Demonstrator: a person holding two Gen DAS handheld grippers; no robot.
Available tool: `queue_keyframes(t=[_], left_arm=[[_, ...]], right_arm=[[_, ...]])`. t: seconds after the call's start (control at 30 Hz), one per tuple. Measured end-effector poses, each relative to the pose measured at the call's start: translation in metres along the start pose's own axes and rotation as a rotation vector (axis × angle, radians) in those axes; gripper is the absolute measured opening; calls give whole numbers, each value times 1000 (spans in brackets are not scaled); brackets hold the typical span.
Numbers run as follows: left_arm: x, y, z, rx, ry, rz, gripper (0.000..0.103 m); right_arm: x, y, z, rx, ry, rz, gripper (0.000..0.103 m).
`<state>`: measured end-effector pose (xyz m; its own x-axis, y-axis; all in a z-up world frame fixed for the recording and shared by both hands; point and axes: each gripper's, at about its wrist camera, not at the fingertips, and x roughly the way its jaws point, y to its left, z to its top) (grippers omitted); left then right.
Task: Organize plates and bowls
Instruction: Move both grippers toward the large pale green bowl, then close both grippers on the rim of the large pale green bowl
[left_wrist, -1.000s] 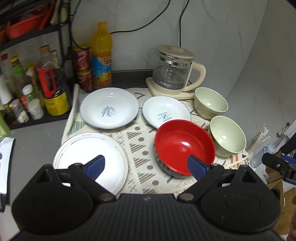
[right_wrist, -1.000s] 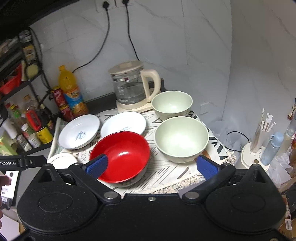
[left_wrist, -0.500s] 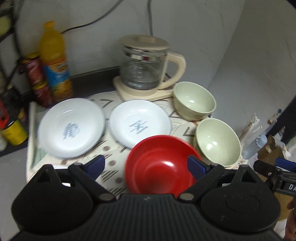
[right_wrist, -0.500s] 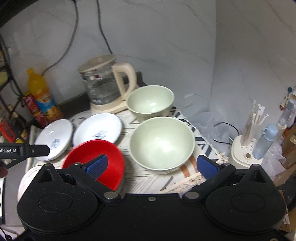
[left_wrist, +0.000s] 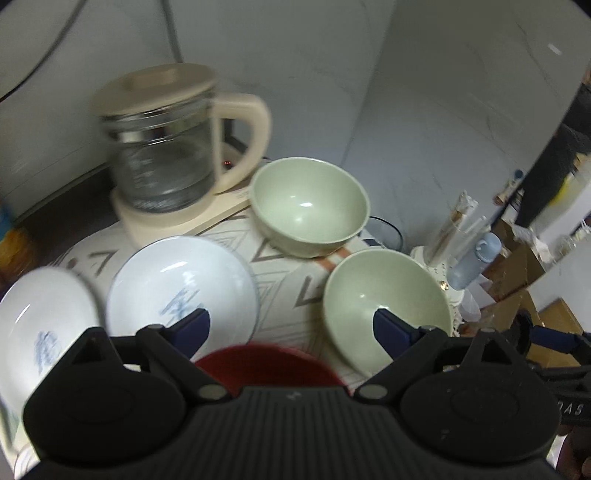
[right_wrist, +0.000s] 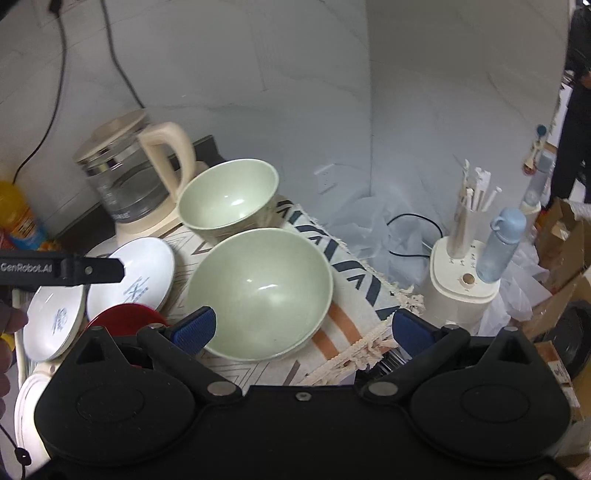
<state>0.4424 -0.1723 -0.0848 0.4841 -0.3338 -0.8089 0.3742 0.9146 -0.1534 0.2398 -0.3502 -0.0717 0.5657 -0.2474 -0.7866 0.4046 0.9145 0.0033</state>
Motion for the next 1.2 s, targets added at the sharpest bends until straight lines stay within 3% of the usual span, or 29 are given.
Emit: queue_keyframes(t=[0.37,0.4,0.57,0.67,0.9,0.97,1.2], left_arm=[[75,-20,24,64,106,-90,90],[81,-21,25,64,114,-94,88],[106,-24,31,47,162,-119,58],[112,-22,33,17,177,-119,51],[140,-16,26,1,272,-120,30],[143,-14,23,-16,285,-134,18],[133,-16,15,-21,265,-132,17]], right_arm=[[42,-1,-4,61,61,-38,88],[45,0,-5,60,63,-42,86],[64,3,-6,101,109,-49,72],[75,6,-9,96,137,-51,62],[103,0,-15,186,208,-67,22],[106,1,-18,193,206,-59,21],[98,2,-17,189,164,-49,20]])
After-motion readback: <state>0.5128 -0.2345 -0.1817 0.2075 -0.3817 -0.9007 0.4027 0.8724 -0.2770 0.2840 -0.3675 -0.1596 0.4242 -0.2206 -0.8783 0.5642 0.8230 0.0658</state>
